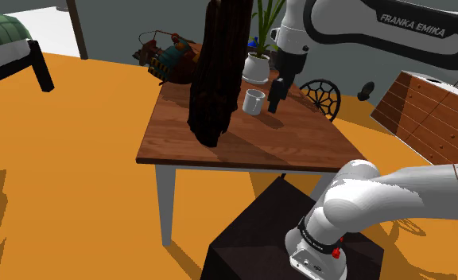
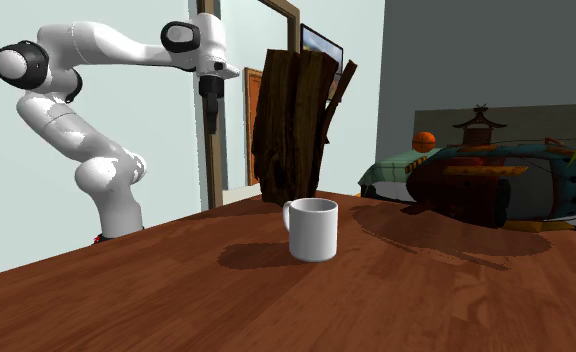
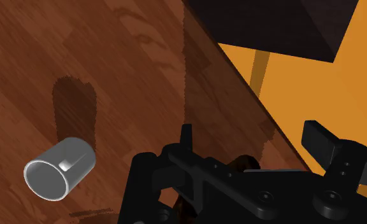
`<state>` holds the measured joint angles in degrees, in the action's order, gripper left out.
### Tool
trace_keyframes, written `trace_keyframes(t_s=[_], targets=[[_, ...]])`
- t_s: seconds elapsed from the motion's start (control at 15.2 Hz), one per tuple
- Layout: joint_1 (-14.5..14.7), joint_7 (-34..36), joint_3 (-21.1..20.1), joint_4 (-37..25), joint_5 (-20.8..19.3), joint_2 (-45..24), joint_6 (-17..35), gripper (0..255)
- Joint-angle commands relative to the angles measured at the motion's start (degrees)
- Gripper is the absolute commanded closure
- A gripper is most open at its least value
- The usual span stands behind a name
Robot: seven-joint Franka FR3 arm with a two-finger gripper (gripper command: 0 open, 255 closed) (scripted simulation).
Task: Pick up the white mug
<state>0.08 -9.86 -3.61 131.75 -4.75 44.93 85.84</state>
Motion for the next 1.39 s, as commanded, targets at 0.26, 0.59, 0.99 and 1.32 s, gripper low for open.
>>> trace_keyframes(t_s=[0.26,0.59,0.99,1.32], targets=[[-1.26,-4.97,4.76,-0.37,-2.45,-4.12,4.46,0],[-2.53,-11.09,10.46,-2.55,-4.44,-10.78,9.84,0],[-3.50,-18.66,16.90,-7.65,-4.68,-20.65,15.53,0],[-4.04,-25.50,21.83,-13.99,-2.60,-30.26,19.14,0]])
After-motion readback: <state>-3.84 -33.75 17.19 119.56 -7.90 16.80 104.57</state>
